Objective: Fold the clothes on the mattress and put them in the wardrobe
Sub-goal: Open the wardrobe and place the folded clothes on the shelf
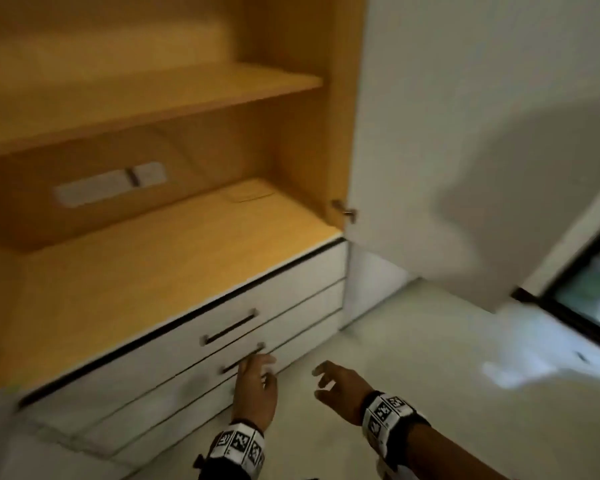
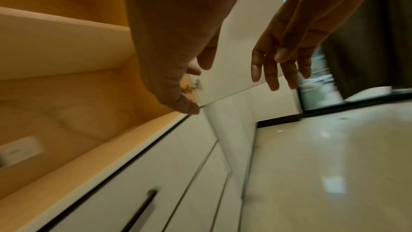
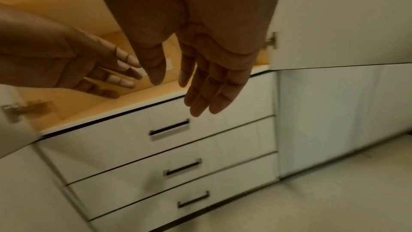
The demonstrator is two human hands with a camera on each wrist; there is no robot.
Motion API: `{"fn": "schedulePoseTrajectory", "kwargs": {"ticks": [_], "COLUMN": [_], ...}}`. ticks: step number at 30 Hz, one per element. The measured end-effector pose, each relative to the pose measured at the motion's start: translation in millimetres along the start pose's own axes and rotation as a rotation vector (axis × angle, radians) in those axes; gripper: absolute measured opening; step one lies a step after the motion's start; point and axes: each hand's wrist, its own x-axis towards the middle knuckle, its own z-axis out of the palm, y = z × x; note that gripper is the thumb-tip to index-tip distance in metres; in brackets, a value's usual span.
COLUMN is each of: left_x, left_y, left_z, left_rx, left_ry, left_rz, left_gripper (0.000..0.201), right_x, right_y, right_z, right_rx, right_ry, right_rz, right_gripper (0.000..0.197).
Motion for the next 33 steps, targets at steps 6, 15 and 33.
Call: {"fn": "schedulePoseTrajectory", "kwargs": {"ticks": [6, 15, 33], "left_x": [7, -76, -194], "left_y": [27, 78, -31], "left_z": [170, 362, 608], "left_rx": [0.184, 0.337, 0.602], "left_ry": [-0.657, -1.201, -1.696], "left_rz": [0.113, -0.089, 0.165], "left_gripper": [0.043, 0.014, 0.071], "right_x": [-124, -341, -399], "right_y": [181, 323, 513], "right_z": [-58, 30, 165], "right_rx": [0.247, 0.733, 0.969], "right_ry": [0.407, 0.797, 1.099], "right_rz": [0.482, 1.157, 1.553], "right_gripper": [0.03, 0.018, 0.107]}}
